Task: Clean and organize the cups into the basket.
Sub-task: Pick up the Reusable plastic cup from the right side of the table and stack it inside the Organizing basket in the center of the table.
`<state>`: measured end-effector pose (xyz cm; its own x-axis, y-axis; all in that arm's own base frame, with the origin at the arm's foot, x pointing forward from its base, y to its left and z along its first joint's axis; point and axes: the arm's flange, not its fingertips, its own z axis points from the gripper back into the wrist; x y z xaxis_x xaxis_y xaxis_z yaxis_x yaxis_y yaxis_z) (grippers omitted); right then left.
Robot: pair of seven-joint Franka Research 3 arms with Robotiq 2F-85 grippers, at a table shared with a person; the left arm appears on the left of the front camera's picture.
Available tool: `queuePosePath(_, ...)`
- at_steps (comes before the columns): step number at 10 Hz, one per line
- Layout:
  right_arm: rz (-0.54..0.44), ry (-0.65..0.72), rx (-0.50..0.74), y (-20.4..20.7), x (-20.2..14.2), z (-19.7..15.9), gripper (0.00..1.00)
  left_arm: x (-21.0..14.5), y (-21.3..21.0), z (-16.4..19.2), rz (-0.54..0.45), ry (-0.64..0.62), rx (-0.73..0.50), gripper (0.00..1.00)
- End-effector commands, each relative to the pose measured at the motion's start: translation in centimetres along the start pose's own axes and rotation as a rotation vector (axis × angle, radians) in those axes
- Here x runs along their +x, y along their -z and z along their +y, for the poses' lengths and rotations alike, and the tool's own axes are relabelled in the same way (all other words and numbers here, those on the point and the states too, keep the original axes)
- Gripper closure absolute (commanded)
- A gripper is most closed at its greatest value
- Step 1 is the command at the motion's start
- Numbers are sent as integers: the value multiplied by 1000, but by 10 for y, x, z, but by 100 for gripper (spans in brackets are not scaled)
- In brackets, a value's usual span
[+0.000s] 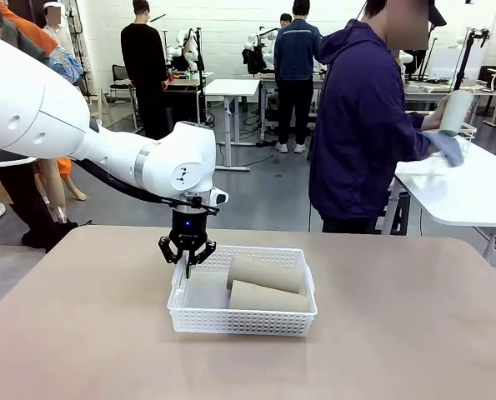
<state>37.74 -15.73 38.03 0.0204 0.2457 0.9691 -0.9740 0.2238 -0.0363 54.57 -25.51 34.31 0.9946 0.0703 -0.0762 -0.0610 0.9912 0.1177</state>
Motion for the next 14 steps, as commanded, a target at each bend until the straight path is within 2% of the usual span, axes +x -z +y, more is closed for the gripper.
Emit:
queuePosePath(1,-10,-4,-2,1,1,7,0,0,1,0,0,0,10,100)
queuePosePath(14,-10,-4,-2,1,1,7,0,0,1,0,0,0,10,100)
